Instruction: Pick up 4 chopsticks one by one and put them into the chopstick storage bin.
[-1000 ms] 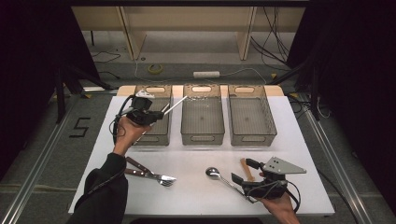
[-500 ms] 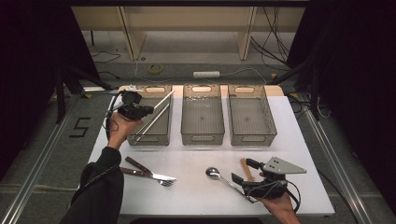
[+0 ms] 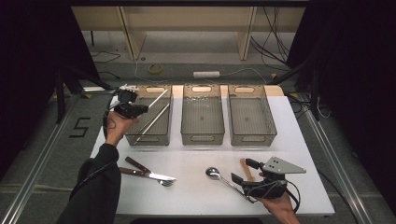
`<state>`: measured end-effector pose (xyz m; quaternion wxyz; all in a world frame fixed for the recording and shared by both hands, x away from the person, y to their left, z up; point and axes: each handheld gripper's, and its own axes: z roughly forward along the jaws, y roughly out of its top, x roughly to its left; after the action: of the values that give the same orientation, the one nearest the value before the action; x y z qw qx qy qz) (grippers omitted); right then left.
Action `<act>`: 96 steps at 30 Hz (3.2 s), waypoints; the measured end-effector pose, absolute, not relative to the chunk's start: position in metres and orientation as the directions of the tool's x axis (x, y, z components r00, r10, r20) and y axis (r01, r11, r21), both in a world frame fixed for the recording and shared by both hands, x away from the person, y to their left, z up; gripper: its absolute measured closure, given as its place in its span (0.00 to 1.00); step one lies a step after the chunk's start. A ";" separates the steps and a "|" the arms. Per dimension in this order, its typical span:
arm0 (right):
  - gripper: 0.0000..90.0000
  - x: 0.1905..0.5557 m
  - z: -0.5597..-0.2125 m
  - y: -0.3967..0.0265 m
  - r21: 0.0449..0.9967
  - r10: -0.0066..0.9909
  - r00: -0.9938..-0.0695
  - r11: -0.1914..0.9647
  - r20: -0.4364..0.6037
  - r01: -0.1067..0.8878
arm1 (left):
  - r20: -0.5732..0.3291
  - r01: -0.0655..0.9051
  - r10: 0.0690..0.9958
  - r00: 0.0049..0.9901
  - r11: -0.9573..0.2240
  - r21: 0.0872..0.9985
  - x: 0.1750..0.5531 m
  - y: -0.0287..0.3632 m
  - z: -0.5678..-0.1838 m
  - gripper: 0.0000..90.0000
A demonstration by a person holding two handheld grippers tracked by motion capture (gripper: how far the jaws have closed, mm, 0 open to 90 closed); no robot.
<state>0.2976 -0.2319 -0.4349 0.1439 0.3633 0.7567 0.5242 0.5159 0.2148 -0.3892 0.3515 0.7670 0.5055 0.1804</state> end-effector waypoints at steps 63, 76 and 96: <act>0.25 0.297 -0.435 -0.229 0.894 0.692 -0.705 0.205 0.156 0.399 | -0.059 0.549 0.816 0.576 -0.331 0.768 0.458 0.191 -0.384 0.40; 0.29 0.298 -0.437 -0.228 0.879 0.684 -0.713 0.238 0.150 0.413 | -0.181 0.517 0.748 0.638 -0.242 0.821 0.426 0.176 -0.388 0.33; 0.30 0.303 -0.446 -0.220 0.818 0.672 -0.728 0.341 0.133 0.464 | -0.187 0.462 0.732 0.655 -0.191 0.866 0.383 0.186 -0.415 0.26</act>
<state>0.3030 -0.2199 -0.4460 0.1143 0.3503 0.8108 0.4548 0.3834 0.1861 -0.4151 0.4999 0.7599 0.3929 0.1353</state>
